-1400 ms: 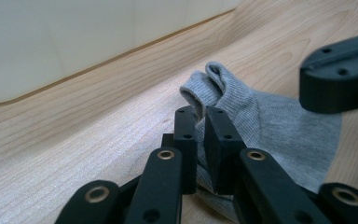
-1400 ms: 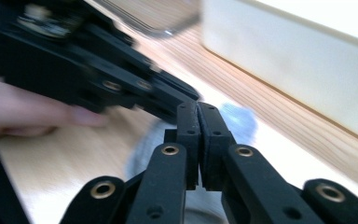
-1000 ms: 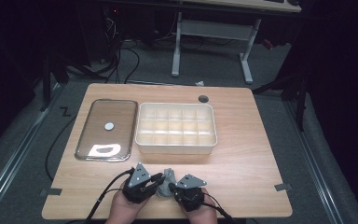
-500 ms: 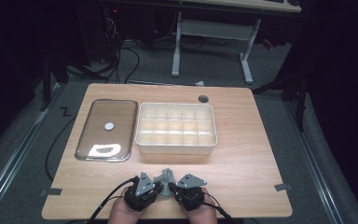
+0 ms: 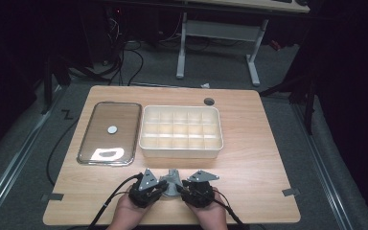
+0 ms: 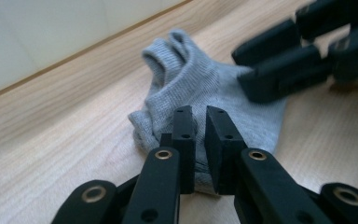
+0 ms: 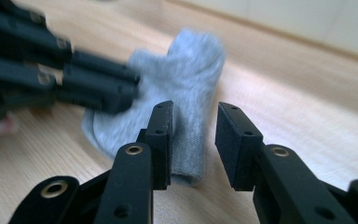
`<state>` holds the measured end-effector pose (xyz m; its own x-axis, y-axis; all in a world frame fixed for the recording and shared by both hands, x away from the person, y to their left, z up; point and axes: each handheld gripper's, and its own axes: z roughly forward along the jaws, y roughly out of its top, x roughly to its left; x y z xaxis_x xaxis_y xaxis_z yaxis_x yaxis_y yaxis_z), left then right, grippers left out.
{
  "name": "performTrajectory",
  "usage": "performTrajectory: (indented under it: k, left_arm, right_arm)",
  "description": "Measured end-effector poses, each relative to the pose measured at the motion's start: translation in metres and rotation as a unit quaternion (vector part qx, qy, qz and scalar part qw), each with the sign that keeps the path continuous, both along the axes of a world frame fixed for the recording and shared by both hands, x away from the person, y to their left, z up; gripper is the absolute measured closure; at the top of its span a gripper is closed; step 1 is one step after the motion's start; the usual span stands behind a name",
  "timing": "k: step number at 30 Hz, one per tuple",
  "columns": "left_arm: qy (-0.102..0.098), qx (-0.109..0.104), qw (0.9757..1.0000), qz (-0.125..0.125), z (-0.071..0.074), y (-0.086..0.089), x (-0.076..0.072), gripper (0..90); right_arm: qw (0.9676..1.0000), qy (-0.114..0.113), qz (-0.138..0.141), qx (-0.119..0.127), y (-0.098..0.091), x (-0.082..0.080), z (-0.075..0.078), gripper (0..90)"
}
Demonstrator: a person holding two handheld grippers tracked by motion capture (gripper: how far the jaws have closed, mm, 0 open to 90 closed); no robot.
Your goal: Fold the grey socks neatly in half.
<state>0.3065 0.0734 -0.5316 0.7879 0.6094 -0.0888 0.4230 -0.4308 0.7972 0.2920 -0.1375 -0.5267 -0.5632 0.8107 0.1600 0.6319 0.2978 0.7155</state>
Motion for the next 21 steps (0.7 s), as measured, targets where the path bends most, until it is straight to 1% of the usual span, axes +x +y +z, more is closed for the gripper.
performTrajectory:
  k: [1, 3, 4, 5, 6, 7, 8, 9, 10, 11, 12, 13, 15, 16, 19, 20, 21]
  left_arm:
    - [-0.002, 0.002, 1.0, -0.001, 0.0, 0.0, 0.001, 82.5]
    - [-0.003, 0.002, 1.0, 0.004, 0.001, -0.001, 0.0, 82.2]
    - [-0.002, 0.0, 1.0, 0.009, 0.002, -0.002, -0.001, 81.6]
    - [-0.006, -0.01, 0.9999, 0.011, 0.006, -0.003, -0.006, 79.4]
    - [-0.01, -0.016, 0.9998, 0.008, 0.009, -0.005, -0.009, 79.1]
    - [-0.01, -0.016, 0.9998, 0.008, 0.009, -0.005, -0.009, 79.2]
    - [-0.021, -0.01, 0.9997, 0.007, 0.012, -0.009, -0.015, 79.2]
    - [-0.027, 0.0, 0.9996, 0.009, 0.012, -0.011, -0.018, 79.2]
    - [-0.023, 0.006, 0.9997, 0.011, 0.009, -0.014, -0.018, 79.3]
    - [-0.01, 0.011, 0.9998, 0.011, 0.003, -0.014, -0.016, 79.4]
    - [-0.007, 0.005, 0.9998, 0.015, 0.003, -0.012, -0.015, 79.4]
    - [-0.006, 0.008, 0.9998, 0.017, 0.003, -0.011, -0.015, 79.5]
    - [-0.008, 0.01, 0.9997, 0.02, 0.003, -0.011, -0.015, 79.6]
    - [-0.014, 0.009, 0.9996, 0.023, 0.002, -0.011, -0.017, 79.7]
    - [-0.017, 0.009, 0.9996, 0.023, 0.001, -0.011, -0.017, 79.8]
    - [-0.02, 0.008, 0.9995, 0.021, 0.0, -0.011, -0.016, 80.1]
    - [-0.019, 0.007, 0.9996, 0.02, 0.0, -0.011, -0.016, 80.3]
  right_arm:
    - [0.9999, 0.005, -0.002, 0.009, 0.0, 0.0, -0.001, 70.6]
    - [0.9997, 0.014, -0.001, 0.018, 0.0, 0.001, -0.001, 76.9]
    - [0.9998, 0.012, 0.0, 0.017, 0.0, 0.001, -0.001, 78.8]
    - [0.9999, 0.007, 0.001, 0.011, 0.001, 0.0, -0.001, 79.7]
    - [1.0, 0.003, -0.001, 0.005, 0.003, -0.001, 0.0, 80.3]
    - [1.0, 0.003, -0.001, 0.005, 0.003, -0.001, 0.0, 80.3]
    - [1.0, 0.003, -0.001, 0.002, 0.003, -0.001, 0.0, 80.5]
    - [1.0, 0.0, -0.002, 0.001, 0.004, -0.002, 0.0, 80.6]
    - [1.0, -0.004, -0.002, -0.001, 0.004, -0.003, 0.0, 80.7]
    - [1.0, -0.007, -0.004, -0.003, 0.004, -0.004, 0.0, 81.1]
    - [1.0, -0.007, -0.005, -0.005, 0.005, -0.004, 0.0, 81.4]
    - [0.9999, -0.005, -0.005, -0.007, 0.005, -0.005, 0.002, 81.8]
    - [0.9999, -0.014, -0.002, -0.008, 0.004, -0.007, 0.005, 82.1]
    - [0.9998, -0.019, -0.001, -0.007, 0.004, -0.009, 0.008, 82.3]
    - [0.9996, -0.026, 0.004, -0.007, 0.004, -0.013, 0.012, 82.4]
    - [0.9994, -0.032, 0.008, -0.009, 0.006, -0.018, 0.016, 82.5]
    - [0.9993, -0.035, 0.011, -0.008, 0.007, -0.02, 0.018, 82.5]
